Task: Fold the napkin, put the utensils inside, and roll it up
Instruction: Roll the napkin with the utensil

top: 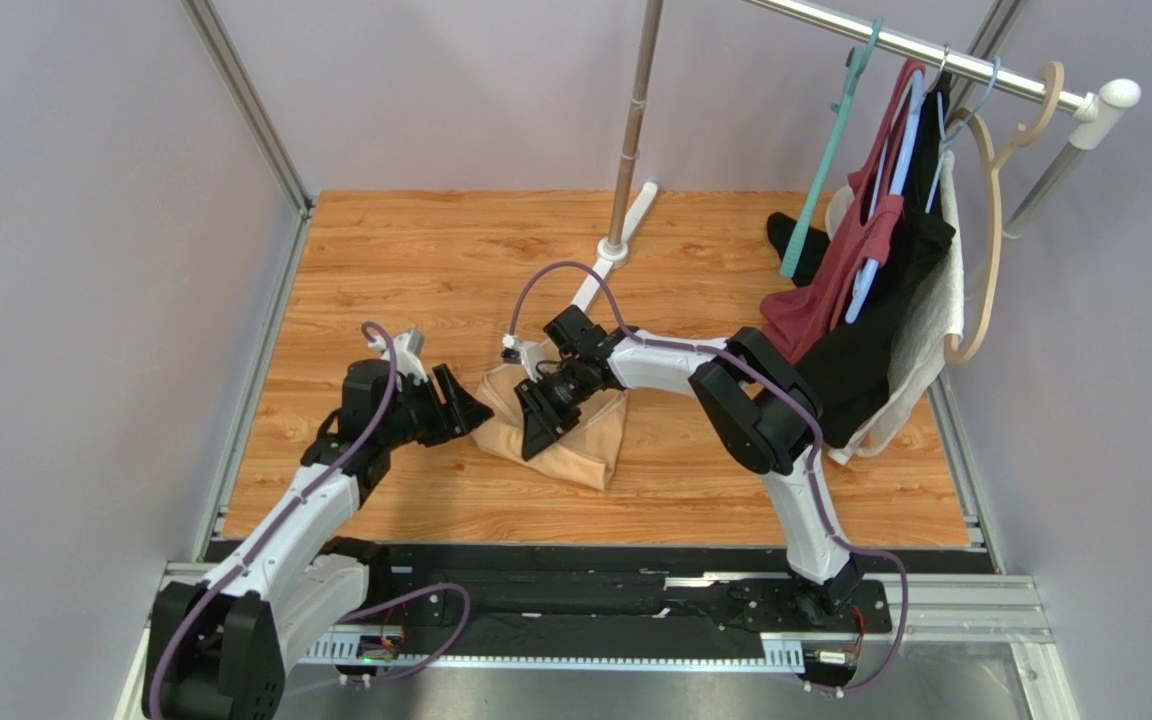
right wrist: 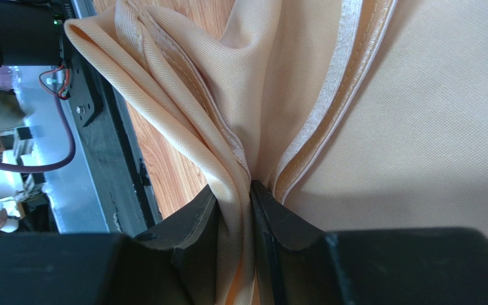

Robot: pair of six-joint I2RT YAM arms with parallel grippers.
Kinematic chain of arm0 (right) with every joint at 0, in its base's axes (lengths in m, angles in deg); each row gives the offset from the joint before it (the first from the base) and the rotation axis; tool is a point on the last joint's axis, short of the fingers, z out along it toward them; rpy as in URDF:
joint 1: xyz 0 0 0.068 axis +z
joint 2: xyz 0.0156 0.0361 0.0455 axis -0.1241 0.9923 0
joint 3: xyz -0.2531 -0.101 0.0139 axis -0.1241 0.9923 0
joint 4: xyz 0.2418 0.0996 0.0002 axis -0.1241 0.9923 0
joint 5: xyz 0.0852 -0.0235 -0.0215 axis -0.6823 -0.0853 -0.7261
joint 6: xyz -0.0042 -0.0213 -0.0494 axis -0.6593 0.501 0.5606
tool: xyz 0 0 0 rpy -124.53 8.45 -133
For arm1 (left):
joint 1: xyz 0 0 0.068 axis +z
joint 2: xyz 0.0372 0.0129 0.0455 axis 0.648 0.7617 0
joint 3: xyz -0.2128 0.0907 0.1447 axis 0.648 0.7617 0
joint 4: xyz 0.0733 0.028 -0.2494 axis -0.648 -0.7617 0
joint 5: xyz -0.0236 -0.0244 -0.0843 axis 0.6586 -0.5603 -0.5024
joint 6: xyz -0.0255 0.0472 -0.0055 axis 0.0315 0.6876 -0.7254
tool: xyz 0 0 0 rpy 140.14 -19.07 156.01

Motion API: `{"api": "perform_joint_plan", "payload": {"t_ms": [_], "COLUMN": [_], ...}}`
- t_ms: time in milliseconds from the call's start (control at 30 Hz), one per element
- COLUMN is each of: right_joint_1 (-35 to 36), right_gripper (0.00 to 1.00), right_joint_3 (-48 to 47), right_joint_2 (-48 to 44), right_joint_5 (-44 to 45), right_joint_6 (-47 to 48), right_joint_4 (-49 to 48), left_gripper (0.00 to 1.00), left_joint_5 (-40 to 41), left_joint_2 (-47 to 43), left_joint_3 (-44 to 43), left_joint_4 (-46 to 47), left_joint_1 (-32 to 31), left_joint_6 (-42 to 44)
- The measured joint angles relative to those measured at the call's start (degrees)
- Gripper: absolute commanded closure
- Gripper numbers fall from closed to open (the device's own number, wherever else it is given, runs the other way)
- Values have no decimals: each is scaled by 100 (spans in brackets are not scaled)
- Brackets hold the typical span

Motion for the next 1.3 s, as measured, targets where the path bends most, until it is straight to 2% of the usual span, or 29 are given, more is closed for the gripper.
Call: {"api": "perform_joint_plan", "payload": {"t_ms": [167, 300, 567, 900, 1167, 1300], "right_joint_1": [-61, -79, -90, -127, -131, -131], "right_gripper": [71, 71, 71, 72, 72, 72], "right_joint_3": [-7, -7, -35, -72, -72, -72], "right_joint_2": [59, 72, 109, 184, 188, 188], "right_joint_5": [-181, -236, -291, -415, -422, -420], "right_joint_6": [-55, -68, -103, -216, -238, -243], "right_joint_4": [44, 94, 118, 114, 109, 109], "left_gripper": [39, 40, 40, 43, 42, 42], "left_joint_5": [330, 426, 55, -131, 295, 459], "left_joint_2": [-693, -999, 175, 1082, -297, -625], "left_joint_3": [-111, -149, -39, 50, 212, 227], "left_joint_4": [-293, -295, 625, 1816, 1366, 1235], "left_joint_1": [-422, -496, -551, -649, -1054, -1080], "left_joint_6": [-199, -422, -901, -1386, -1434, -1432]}}
